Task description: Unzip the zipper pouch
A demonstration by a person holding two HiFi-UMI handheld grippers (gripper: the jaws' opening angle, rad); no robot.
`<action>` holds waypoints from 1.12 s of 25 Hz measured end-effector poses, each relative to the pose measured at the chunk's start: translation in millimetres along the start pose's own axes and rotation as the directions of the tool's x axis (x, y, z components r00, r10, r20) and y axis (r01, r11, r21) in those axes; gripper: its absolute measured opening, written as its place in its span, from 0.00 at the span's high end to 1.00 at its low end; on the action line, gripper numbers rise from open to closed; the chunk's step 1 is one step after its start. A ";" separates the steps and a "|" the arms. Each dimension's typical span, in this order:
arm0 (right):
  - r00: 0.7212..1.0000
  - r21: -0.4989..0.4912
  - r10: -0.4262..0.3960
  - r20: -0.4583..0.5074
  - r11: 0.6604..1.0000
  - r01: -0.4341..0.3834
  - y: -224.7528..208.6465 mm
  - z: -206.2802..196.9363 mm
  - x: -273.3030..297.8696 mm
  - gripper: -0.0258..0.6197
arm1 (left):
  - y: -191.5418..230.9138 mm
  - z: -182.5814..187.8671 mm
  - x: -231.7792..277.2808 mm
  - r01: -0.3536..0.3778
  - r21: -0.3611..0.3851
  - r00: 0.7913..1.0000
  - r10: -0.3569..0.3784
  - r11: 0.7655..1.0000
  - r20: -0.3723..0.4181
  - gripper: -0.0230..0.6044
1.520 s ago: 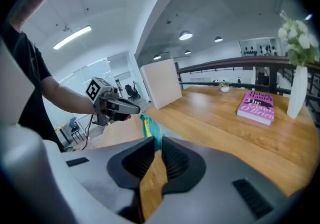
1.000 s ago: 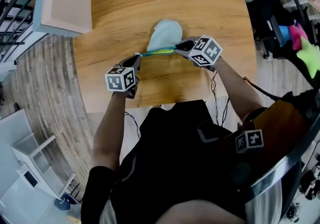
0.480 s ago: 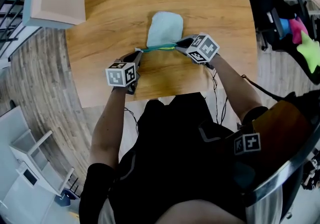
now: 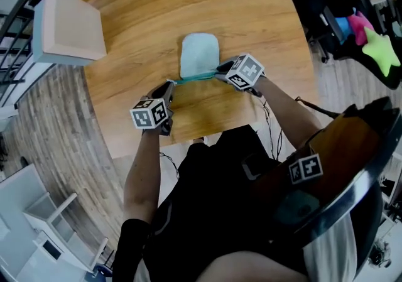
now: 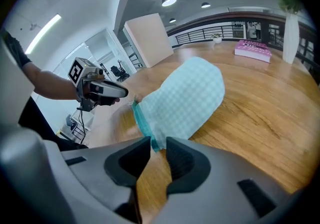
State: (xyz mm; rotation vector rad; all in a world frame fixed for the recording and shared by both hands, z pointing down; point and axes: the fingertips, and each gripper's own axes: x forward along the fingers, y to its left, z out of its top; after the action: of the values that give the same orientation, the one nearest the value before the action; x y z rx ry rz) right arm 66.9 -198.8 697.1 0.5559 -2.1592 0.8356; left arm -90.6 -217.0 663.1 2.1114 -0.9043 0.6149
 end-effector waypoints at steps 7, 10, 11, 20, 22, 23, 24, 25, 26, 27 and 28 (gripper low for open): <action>0.995 -0.012 -0.042 0.092 0.999 0.043 13.6 32.2 -39.3 0.68 | -16.6 44.8 -42.4 -0.014 0.074 0.992 0.004 0.997 0.123 0.91; 0.988 -0.023 -0.061 0.143 0.998 0.065 20.8 50.8 -63.0 0.68 | -30.4 68.0 -63.9 -0.010 0.110 0.981 -0.012 0.994 0.195 0.91; 0.985 -0.032 -0.063 0.161 0.997 0.069 24.5 59.0 -70.2 0.68 | -34.2 74.9 -71.1 -0.009 0.128 0.977 -0.019 0.992 0.214 0.90; 0.917 -0.091 -0.079 0.391 0.988 0.124 75.7 139.6 -154.1 0.67 | -63.1 123.0 -142.7 -0.083 0.185 0.917 0.002 0.979 0.398 0.76; 0.895 -0.086 -0.093 0.435 0.986 0.144 80.0 153.1 -169.4 0.67 | -63.9 137.9 -159.1 -0.122 0.187 0.896 0.027 0.975 0.443 0.76; 0.884 -0.086 -0.100 0.456 0.984 0.156 82.0 159.9 -177.3 0.67 | -65.6 146.6 -167.6 -0.144 0.196 0.883 0.037 0.970 0.467 0.76; 0.874 -0.086 -0.107 0.474 0.982 0.166 84.3 166.2 -185.0 0.67 | -68.3 155.8 -176.8 -0.165 0.205 0.868 0.044 0.965 0.494 0.76; 0.864 -0.085 -0.112 0.490 0.981 0.175 87.0 171.5 -192.4 0.68 | -71.5 164.7 -186.8 -0.187 0.211 0.849 0.051 0.959 0.525 0.76; 0.856 -0.083 -0.115 0.504 0.980 0.181 90.3 175.8 -199.2 0.68 | -74.4 172.7 -197.5 -0.212 0.209 0.827 0.061 0.955 0.558 0.76; 0.848 -0.082 -0.116 0.517 0.979 0.184 94.1 179.6 -205.7 0.69 | -76.7 179.1 -208.4 -0.236 0.199 0.803 0.075 0.951 0.591 0.76; 0.838 -0.082 -0.115 0.533 0.979 0.187 98.3 183.4 -212.4 0.69 | -78.5 183.9 -218.5 -0.256 0.186 0.781 0.090 0.949 0.618 0.76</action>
State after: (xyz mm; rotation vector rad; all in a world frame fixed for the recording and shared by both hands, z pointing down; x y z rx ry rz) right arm 52.4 -234.6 402.3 0.9646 -2.5958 0.4785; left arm -145.4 -235.9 372.7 2.5400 -1.4529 0.1273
